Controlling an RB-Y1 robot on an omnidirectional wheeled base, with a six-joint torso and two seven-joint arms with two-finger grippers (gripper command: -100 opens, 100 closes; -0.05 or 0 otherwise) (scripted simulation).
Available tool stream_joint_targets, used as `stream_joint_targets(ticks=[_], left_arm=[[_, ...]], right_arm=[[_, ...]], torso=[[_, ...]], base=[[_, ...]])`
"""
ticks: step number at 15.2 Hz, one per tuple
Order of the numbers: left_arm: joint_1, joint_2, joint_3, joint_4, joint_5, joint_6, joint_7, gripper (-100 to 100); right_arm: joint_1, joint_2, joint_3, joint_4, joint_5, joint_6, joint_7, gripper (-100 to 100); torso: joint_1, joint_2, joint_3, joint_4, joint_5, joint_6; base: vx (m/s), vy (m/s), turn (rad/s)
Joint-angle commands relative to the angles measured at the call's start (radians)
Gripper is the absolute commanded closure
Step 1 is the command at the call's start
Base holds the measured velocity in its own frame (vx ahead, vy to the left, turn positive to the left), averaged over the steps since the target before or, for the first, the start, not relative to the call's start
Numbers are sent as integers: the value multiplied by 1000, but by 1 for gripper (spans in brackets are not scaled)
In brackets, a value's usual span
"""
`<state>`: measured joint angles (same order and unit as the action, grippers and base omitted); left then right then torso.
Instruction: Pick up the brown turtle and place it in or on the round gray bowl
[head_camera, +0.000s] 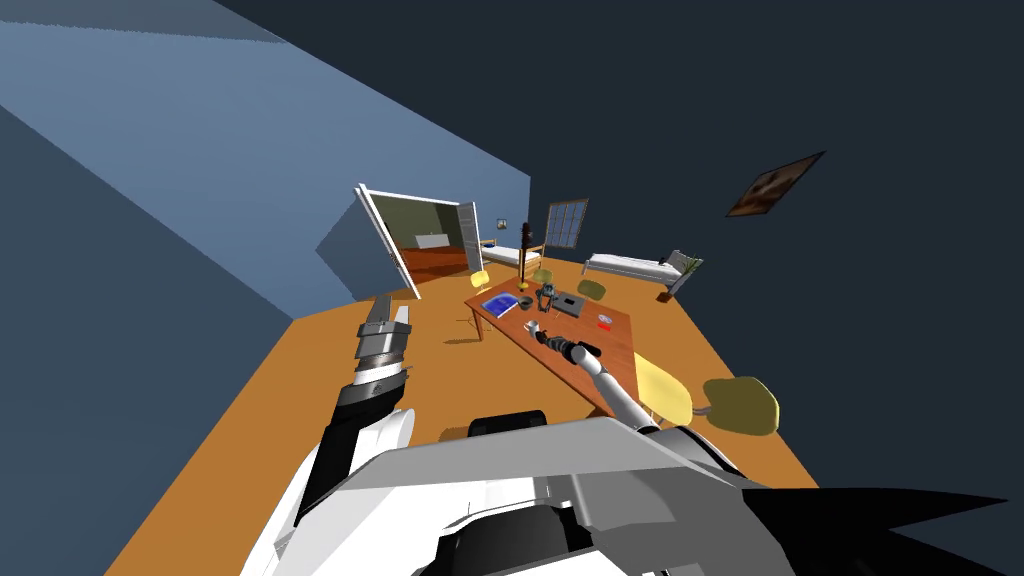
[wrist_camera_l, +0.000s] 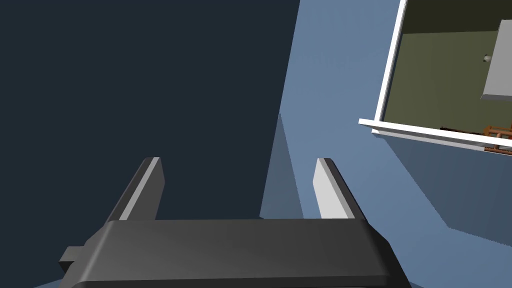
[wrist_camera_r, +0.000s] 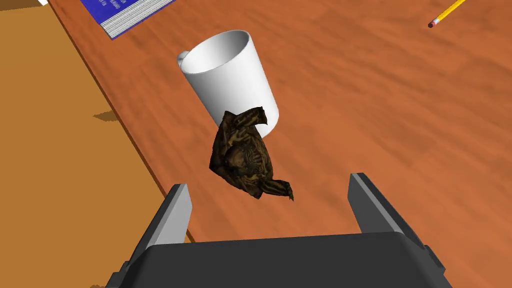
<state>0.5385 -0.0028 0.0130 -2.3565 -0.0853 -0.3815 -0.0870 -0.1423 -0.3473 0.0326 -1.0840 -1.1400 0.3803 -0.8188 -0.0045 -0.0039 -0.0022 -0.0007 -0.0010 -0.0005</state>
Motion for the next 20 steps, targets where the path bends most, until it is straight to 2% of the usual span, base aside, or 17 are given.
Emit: stream_joint_targets(ticks=[1, 3, 4, 6, 7, 10, 11, 12, 13, 14, 19, 20], left_arm=[[0, 0, 0, 0, 0, 0, 0, 0], [0, 0, 0, 0, 0, 0, 0, 0], [0, 0, 0, 0, 0, 0, 0, 0], [0, 0, 0, 0, 0, 0, 0, 0], [0, 0, 0, 0, 0, 0, 0, 0], [0, 0, 0, 0, 0, 0, 0, 0], [0, 0, 0, 0, 0, 0, 0, 0], [0, 0, 0, 0, 0, 0, 0, 0], [0, 0, 0, 0, 0, 0, 0, 0], [0, 0, 0, 0, 0, 0, 0, 0], [0, 0, 0, 0, 0, 0, 0, 0], [0, 0, 0, 0, 0, 0, 0, 0]], right_arm=[[-16, -4, 4, 28, -31, 10, -18, -100], [-53, -10, 13, 82, -86, 29, -54, -100], [-53, -10, 13, 84, -87, 29, -54, -100], [-81, -14, 20, 126, -130, 41, -82, -100], [-81, -14, 20, 126, -130, 41, -82, -100], [-105, -16, 28, 168, -170, 51, -108, -100], [-95, -15, 25, 150, -154, 47, -99, -100], [-91, 15, 21, 159, -147, 22, -84, -100], [-99, -5, 24, 158, -153, 42, -98, -100], [-99, -1, 24, 160, -151, 38, -96, 100], [-101, 1, 25, 158, -152, 40, -96, 100], [-125, -34, 8, 172, -177, 49, -98, 100]], torso=[[0, 0, 0, 0, 0, 0], [0, 1, 0, 0, 0, 0], [0, 0, 0, 0, 0, 0], [0, -1, 0, 0, 0, 0], [0, -1, -1, 0, 0, 0], [1, -1, -1, 0, 0, 0], [1, -1, -1, 0, 0, 0], [2, -1, 0, 0, 0, 1], [2, -1, -1, 0, 0, 1], [3, -1, -1, 0, 1, 1], [2, -3, -3, -2, 0, 2], [2, -3, -3, -2, 0, 2]], base=[[21, -56, 113], [23, -60, 159], [35, -68, 156], [43, -63, 159], [38, -68, 111], [36, -50, 110], [28, -32, 50], [54, -29, 33], [46, -22, 25], [14, -8, 0], [0, 0, 0], [-16, 80, 51]])
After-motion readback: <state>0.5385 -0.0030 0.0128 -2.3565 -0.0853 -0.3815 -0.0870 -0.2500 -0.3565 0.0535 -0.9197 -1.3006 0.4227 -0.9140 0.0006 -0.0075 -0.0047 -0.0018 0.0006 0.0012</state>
